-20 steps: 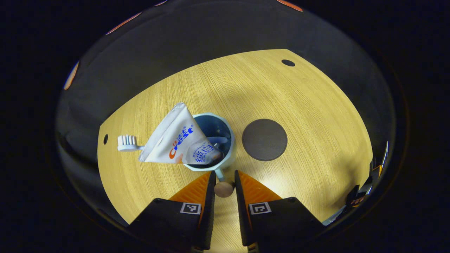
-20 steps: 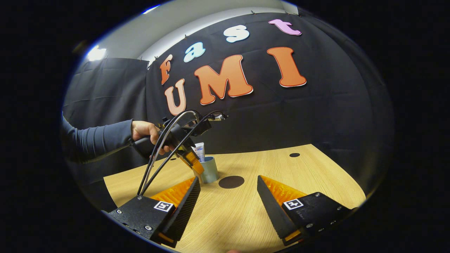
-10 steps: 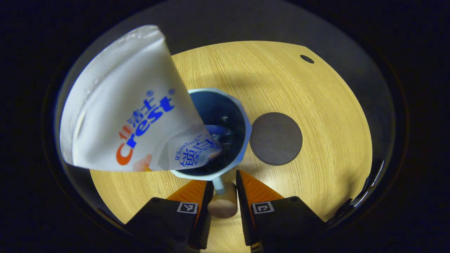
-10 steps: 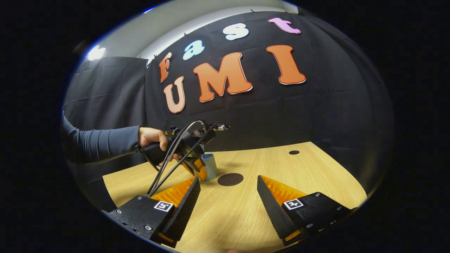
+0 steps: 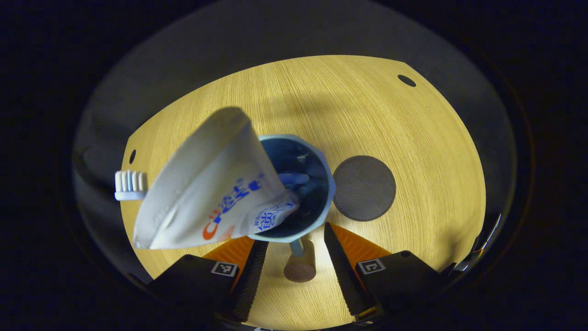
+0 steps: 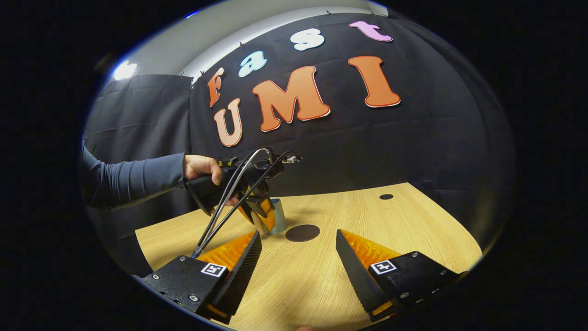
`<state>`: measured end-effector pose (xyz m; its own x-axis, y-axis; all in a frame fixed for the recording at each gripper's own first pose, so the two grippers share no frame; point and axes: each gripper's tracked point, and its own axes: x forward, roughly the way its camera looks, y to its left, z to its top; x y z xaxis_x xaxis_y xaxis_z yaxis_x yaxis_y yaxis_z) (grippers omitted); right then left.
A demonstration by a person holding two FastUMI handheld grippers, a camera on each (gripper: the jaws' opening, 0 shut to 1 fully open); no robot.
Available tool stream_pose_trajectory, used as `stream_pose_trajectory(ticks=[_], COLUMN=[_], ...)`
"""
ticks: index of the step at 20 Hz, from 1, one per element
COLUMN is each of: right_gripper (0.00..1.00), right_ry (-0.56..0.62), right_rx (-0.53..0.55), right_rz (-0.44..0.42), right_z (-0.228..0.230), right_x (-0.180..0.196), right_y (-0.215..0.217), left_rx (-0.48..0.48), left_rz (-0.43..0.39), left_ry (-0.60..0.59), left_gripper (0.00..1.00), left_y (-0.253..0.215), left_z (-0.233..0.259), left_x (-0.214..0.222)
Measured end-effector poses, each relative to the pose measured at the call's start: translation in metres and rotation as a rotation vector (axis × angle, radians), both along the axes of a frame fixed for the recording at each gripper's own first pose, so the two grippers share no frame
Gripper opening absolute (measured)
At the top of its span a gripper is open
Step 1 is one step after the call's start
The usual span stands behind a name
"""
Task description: Put the toothbrush and toothpaste on the desktop into the cup, then pick up the cup and place it on the coaster on the desktop.
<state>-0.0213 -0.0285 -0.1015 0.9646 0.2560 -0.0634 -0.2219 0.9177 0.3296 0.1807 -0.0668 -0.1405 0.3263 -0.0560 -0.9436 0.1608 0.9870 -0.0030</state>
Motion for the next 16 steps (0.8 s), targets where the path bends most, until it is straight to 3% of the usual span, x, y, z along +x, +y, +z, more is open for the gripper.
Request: stream_pose_trajectory(ticks=[1,2,4,6,11,16], right_gripper=[0.98,0.98,0.98,0.98,0.98,0.98], right_ry=[0.003,0.008,0.014,0.015,0.018,0.03], right_rx=[-0.001,0.0,0.01,0.017,0.014,0.009], right_rz=[0.001,-0.001,-0.001,0.001,-0.007,-0.021], right_z=[-0.001,-0.002,-0.004,-0.006,-0.007,-0.01], right_x=[0.001,0.001,0.002,0.002,0.002,0.0], right_y=[0.0,-0.001,-0.001,-0.001,-0.002,-0.009], left_rx=[-0.015,-0.018,-0.051,-0.062,-0.06,-0.059], left_rz=[0.015,0.035,0.067,0.076,0.082,0.038], left_ry=[0.008,0.009,0.019,0.012,-0.012,-0.061], left_gripper=[0.8,0.76,0.58,0.32,0.31,0.31], left_y=[-0.001,0.002,0.002,0.004,0.013,0.006], left_z=[-0.003,-0.002,-0.001,0.003,-0.003,0.011], left_x=[0.001,0.004,0.002,-0.001,-0.009,-0.014])
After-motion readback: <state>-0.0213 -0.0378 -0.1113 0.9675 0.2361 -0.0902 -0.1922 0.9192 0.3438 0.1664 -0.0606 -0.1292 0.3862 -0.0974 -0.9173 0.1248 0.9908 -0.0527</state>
